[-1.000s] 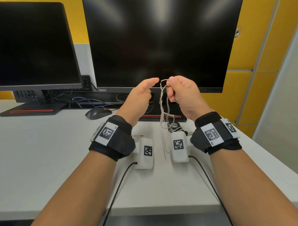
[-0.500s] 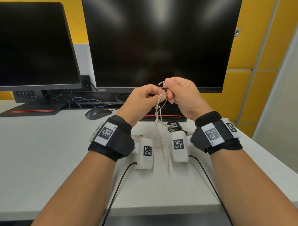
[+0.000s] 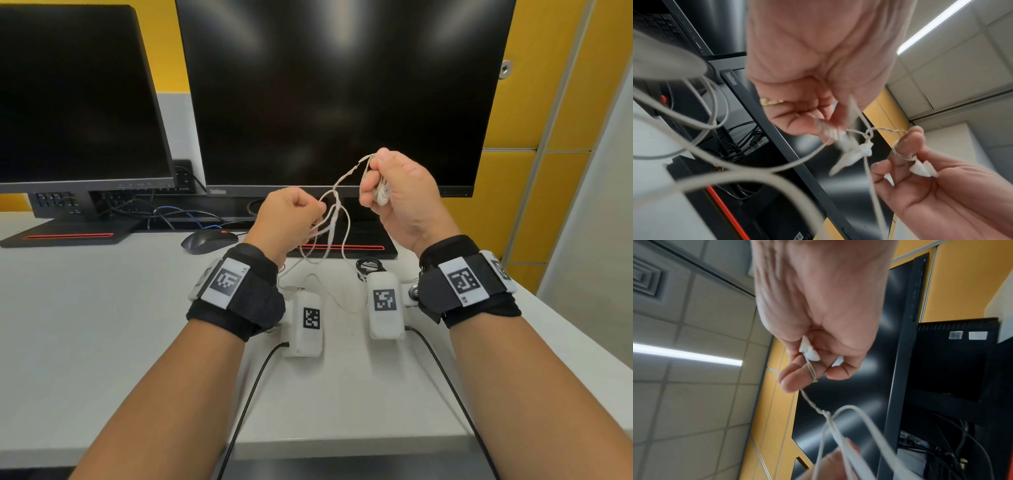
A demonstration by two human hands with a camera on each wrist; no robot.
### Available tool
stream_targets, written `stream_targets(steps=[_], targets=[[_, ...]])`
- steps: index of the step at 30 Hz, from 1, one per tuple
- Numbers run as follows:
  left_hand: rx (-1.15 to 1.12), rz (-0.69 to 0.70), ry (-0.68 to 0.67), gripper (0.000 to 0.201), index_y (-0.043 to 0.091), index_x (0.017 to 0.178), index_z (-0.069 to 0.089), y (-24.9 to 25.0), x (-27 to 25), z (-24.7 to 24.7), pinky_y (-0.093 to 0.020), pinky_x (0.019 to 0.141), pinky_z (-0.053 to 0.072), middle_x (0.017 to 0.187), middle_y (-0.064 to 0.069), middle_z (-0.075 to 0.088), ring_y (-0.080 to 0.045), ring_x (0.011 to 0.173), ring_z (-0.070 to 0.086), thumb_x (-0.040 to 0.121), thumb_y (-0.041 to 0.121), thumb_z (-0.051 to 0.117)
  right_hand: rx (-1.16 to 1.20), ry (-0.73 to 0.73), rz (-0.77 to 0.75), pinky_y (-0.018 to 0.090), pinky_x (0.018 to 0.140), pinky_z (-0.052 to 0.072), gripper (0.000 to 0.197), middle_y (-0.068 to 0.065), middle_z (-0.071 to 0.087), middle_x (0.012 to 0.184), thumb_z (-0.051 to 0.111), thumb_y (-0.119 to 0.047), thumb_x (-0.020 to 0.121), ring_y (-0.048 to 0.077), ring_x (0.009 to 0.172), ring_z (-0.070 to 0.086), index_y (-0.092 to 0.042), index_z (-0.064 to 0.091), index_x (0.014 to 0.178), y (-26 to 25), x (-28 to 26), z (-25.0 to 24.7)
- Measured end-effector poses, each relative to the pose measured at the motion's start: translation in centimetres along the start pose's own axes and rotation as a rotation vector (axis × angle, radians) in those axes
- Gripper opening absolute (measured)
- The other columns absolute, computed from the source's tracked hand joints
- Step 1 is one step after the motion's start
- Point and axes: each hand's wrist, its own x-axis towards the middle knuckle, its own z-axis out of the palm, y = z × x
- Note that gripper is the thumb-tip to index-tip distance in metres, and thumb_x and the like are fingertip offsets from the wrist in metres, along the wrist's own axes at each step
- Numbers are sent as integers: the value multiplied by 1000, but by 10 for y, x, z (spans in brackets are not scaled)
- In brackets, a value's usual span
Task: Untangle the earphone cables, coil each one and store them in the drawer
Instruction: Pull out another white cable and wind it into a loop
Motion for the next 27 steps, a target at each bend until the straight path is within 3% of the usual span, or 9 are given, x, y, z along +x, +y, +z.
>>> stream_targets(steps=[4,9,14,19,23,27], targets=[[107,-131,-31,15,13,80,59,0,0,-2,-17,50,45,74,-3,61,-11,62,54,95,14,56,82,61,-30,34,85,51,27,-2,74,80,33,-24,106,15,81,72,-16,53,91,-4,0,0],[373,-160,-198,17,13,76,62,0,-3,-3,-20,53,42,72,-3,61,-11,61,53,93,14,59,175,163,-113,37,94,52,24,2,75,96,33,-25,106,19,102,70,-16,52,94,-4,2,-3],[470,-204,-401,14,15,78,67,3,-6,-3,-19,53,43,76,-1,66,-9,62,55,90,19,63,128,249,-171,42,101,48,22,2,71,107,34,-24,106,15,112,65,-19,53,96,-3,4,-6],[473,-176,-315,14,9,96,68,3,-5,-2,-25,67,46,93,-8,64,-19,82,57,92,14,55,63,202,-129,41,93,53,25,0,72,90,34,-25,106,18,97,70,-18,55,93,-2,3,-5],[272,-62,-150,16,20,106,55,1,-2,-2,-26,72,44,98,1,57,-17,93,54,96,12,46,24,73,-67,32,83,55,27,-3,74,86,31,-25,106,17,91,72,-16,54,95,-2,0,-1],[82,72,-162,27,21,125,51,6,-4,3,-15,72,40,122,3,56,-12,110,53,99,19,46,74,-34,-31,32,83,54,27,-2,75,92,31,-25,106,19,94,72,-16,53,93,-2,-3,4]])
